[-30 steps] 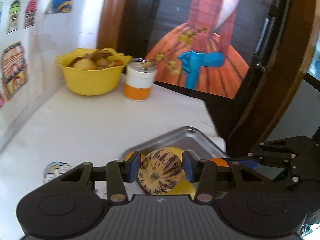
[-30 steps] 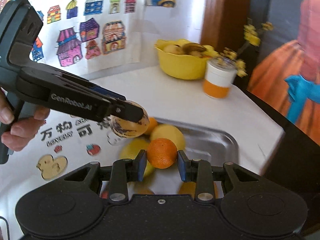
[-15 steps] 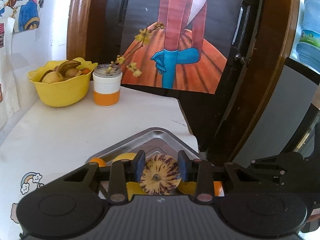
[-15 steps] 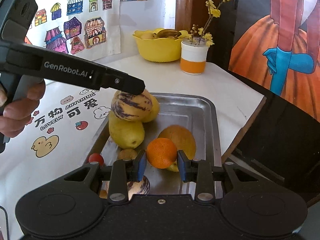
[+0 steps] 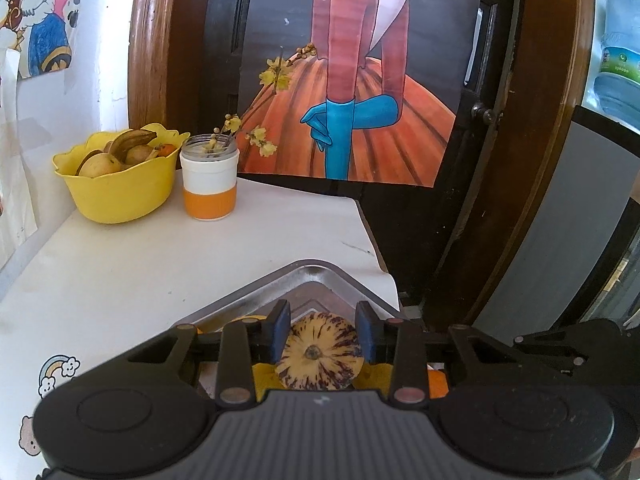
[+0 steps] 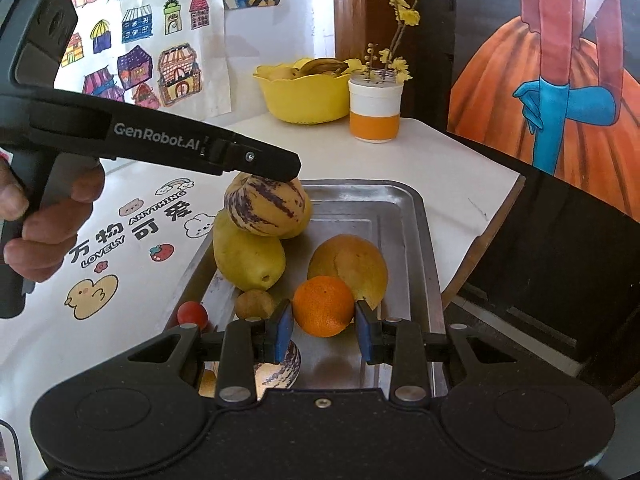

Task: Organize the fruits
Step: 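Carry the pepino and mandarin onto the tray while both tools open to release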

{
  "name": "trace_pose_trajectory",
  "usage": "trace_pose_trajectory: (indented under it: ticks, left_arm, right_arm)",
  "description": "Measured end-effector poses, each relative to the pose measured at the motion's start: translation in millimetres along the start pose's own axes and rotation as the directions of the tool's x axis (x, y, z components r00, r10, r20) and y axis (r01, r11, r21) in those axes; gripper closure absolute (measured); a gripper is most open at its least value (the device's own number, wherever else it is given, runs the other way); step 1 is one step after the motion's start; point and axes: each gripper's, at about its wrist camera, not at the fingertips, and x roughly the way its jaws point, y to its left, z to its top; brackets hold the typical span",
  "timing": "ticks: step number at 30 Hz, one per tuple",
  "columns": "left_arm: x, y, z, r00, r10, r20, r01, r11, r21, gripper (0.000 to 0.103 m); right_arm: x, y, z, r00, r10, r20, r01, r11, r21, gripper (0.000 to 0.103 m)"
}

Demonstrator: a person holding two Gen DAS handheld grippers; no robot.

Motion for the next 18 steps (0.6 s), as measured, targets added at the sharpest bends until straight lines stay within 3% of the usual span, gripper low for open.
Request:
trace_pose_trajectory:
  ticks: [13,15,18]
  left_arm:
    - [14.5,-4.4,0.3,1.0,0.006,-0.009,-0.006,1.0,0.002,0.057]
    - [18.0,-2.3,-0.4,1.0,-0.001,-0.024,0.0,1.0,-0.01,0.049]
    - [22.5,0.9,-4.5,0.999,-0.014,-0.041,0.012,0.999,-0.03,0.047]
  right_arm:
    - [-0.1,-4.2,-4.0,1.0,-0.008,0.006,0.008,0.999,0.05,0.067]
    - [-0.3,-3.9,-4.7,1.0,-0.009,0.01,0.008,0.998,0.058,0.067]
    - [-0.6,-3.7,-5.4,1.0,-0.009,0.015,0.008,0.998,0.069,0.067]
